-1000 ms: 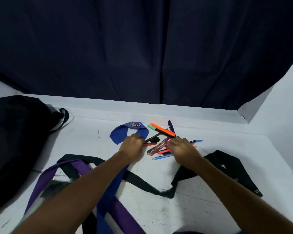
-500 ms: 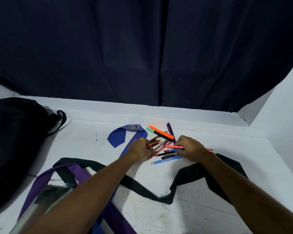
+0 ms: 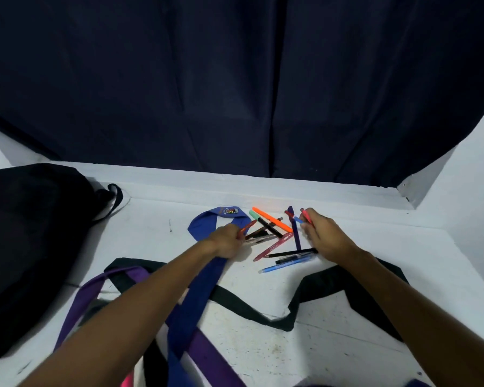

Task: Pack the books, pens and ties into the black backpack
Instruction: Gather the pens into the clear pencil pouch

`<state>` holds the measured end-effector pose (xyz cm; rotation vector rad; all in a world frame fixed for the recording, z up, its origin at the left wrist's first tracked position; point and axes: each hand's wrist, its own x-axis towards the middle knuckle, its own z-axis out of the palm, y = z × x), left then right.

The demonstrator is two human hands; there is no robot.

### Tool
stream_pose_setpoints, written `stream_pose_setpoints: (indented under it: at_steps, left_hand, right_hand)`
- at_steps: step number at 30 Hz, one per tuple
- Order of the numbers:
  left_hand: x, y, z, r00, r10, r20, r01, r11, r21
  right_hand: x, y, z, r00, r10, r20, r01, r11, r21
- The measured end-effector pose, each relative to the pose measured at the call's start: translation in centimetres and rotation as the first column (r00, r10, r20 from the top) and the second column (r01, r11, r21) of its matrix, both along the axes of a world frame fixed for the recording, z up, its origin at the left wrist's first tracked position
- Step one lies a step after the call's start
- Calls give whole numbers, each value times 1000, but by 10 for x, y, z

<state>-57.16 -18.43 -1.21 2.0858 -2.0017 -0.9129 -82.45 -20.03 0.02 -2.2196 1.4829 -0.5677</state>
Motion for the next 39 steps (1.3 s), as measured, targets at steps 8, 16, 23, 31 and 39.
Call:
stream_pose_setpoints:
  at_steps: [8,16,23,31,39]
  left_hand:
    - [22,51,35,674,279,-684,-229,959,165]
    - [-7,97,49,702,83,-707,-69,996,49]
    - [-3,106,53,676,53,-735,-93,996,-14]
    - [-3,127,35,-128,446,-886,-337,821,461]
    - [-19,132,60,-362,399,-843,-309,801,512]
  right_hand:
    - [52,42,24,659,-271,702,51,947,317]
    - [114,77,39,485,-340,806,-122,886,447]
    - [121,85,50,504,-346,792,-86,892,444]
    - [124,96,77,108,-432,895,-124,888,443]
    - [142,124,75,122,-283,951,-138,944,299]
